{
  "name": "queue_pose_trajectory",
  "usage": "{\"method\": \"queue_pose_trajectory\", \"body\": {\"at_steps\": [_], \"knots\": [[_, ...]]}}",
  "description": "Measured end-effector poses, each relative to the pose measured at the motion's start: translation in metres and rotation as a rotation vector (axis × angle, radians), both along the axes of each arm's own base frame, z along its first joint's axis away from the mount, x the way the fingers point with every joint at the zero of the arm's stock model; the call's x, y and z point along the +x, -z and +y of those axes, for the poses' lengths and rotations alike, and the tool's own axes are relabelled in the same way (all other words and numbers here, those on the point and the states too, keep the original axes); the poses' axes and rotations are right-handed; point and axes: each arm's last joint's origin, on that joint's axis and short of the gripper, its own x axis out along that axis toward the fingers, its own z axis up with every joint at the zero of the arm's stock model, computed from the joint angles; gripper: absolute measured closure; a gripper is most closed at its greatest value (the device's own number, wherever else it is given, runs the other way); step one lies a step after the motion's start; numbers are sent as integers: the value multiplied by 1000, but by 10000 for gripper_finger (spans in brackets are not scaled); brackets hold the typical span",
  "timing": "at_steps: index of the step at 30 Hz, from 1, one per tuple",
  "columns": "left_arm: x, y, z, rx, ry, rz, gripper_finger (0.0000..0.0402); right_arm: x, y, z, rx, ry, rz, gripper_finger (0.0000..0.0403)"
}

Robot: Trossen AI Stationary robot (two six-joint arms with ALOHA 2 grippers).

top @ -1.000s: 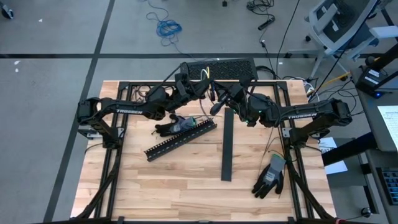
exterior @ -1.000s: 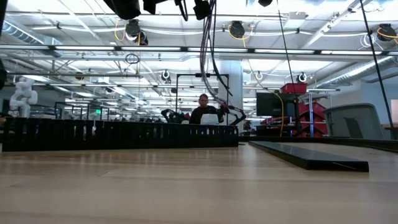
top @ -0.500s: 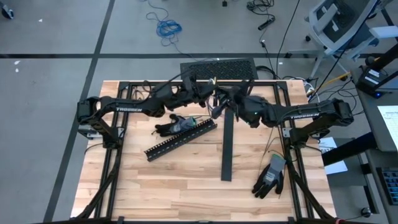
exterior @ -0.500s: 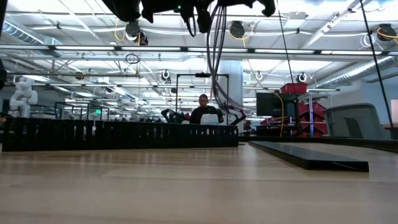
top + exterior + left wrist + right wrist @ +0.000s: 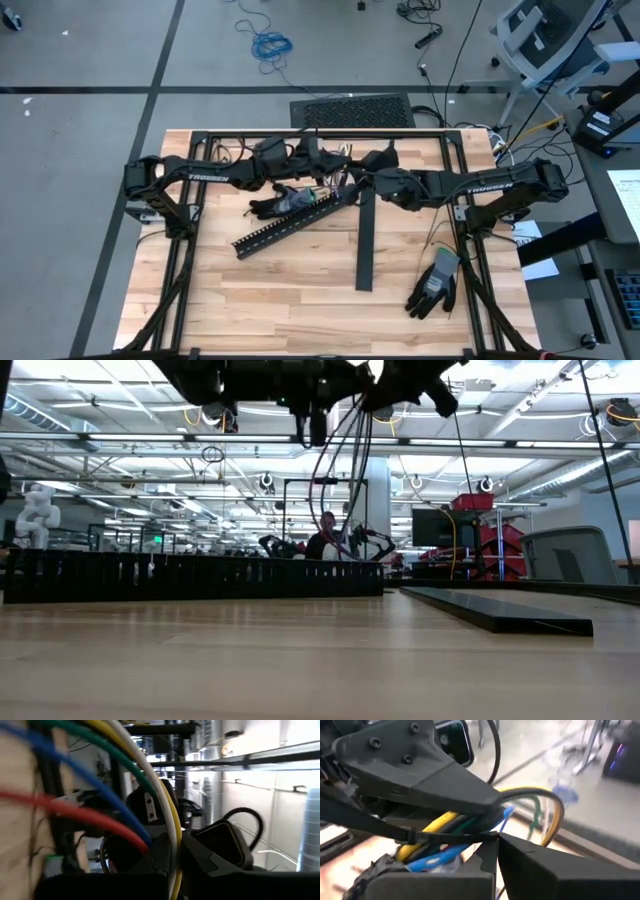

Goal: Ziptie cables
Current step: Wrap the cable wires with black zip tie

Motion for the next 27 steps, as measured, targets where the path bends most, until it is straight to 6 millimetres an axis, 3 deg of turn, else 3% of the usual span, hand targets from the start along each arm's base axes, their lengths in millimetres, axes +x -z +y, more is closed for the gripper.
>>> {"method": "queue_pose_trajectory", "body": {"at_steps": [13,19,27], "knots": [[-4,42,-15,-176,16,151,374,14,32,7,259,-53,41,403],[0,52,-17,-232,43,183,374,22,47,12,334,-55,57,403],[2,56,-18,-281,65,194,374,20,48,13,372,-67,79,399]]}}
